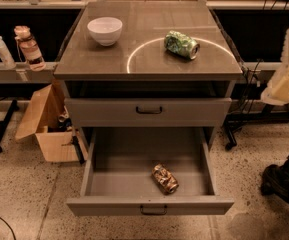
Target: Pick orange can from middle drawer and place on counter
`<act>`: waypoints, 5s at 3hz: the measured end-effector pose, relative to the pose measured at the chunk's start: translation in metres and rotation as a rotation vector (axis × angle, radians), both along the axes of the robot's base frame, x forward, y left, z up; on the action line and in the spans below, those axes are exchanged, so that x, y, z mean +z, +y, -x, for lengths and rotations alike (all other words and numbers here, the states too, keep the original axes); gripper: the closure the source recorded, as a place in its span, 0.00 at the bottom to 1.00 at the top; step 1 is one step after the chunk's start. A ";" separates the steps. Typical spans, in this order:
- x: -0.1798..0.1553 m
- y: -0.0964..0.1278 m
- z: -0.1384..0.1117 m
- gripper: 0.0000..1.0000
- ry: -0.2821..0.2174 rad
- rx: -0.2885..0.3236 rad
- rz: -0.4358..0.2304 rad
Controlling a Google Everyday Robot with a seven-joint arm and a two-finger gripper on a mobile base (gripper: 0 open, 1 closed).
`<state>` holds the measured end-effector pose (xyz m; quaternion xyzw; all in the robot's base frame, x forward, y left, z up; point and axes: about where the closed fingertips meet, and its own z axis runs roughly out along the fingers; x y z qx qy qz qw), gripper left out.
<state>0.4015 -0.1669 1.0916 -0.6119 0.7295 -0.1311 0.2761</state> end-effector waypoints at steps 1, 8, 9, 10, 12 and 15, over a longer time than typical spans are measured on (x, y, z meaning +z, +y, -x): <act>0.000 0.000 0.000 0.00 0.000 0.000 0.000; -0.004 0.001 0.006 0.00 -0.005 0.008 -0.036; -0.018 0.001 0.010 0.00 0.003 0.010 -0.065; -0.035 -0.002 0.010 0.00 0.022 -0.011 -0.075; -0.056 0.008 0.007 0.00 0.035 -0.097 -0.070; -0.076 -0.002 0.001 0.00 0.051 -0.109 -0.030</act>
Offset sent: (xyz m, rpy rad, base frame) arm 0.0100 -0.0100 -0.0242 0.0038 -0.0054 -0.0342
